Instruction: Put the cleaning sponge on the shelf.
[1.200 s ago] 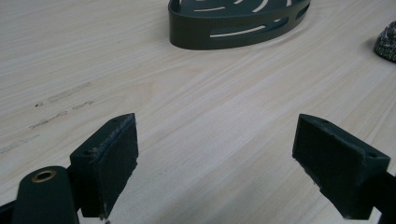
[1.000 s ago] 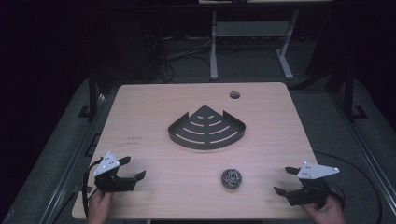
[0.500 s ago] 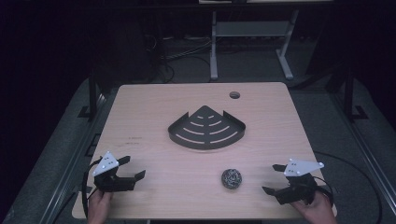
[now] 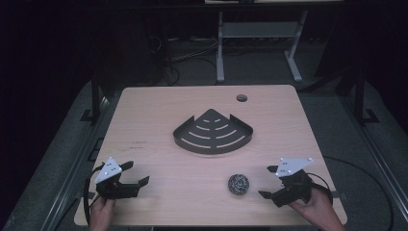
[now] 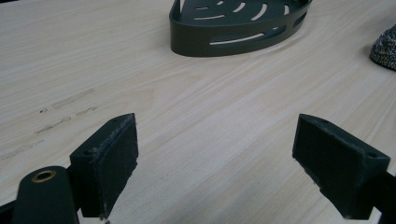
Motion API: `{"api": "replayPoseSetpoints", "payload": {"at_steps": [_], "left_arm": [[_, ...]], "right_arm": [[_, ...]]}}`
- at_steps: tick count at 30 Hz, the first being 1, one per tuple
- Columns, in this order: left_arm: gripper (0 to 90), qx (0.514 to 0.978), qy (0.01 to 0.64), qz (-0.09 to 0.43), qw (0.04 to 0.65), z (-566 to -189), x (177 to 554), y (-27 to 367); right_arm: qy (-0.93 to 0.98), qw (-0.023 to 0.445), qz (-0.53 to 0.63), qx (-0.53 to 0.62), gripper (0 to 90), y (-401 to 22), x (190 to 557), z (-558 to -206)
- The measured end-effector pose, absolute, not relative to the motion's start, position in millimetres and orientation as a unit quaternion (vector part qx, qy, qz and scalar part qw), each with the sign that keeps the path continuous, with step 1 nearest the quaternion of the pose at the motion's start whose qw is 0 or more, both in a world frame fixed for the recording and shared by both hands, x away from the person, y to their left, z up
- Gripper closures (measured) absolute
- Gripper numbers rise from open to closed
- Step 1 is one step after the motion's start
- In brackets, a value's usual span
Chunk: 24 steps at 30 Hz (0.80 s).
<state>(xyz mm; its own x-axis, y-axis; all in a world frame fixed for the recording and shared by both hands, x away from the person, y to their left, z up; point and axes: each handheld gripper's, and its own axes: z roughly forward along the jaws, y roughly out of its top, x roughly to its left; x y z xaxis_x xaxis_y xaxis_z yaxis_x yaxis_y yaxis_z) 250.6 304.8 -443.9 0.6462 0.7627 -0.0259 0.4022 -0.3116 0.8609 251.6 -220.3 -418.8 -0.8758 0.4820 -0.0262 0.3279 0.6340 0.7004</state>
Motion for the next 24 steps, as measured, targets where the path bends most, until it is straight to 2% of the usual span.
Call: {"api": "replayPoseSetpoints", "payload": {"at_steps": [24], "left_arm": [[13.7,0.78,0.372,0.205,0.459,-441,246,306]], "right_arm": [[0.926,0.062,0.327,0.18,15.9,-168,272,-429]]}}
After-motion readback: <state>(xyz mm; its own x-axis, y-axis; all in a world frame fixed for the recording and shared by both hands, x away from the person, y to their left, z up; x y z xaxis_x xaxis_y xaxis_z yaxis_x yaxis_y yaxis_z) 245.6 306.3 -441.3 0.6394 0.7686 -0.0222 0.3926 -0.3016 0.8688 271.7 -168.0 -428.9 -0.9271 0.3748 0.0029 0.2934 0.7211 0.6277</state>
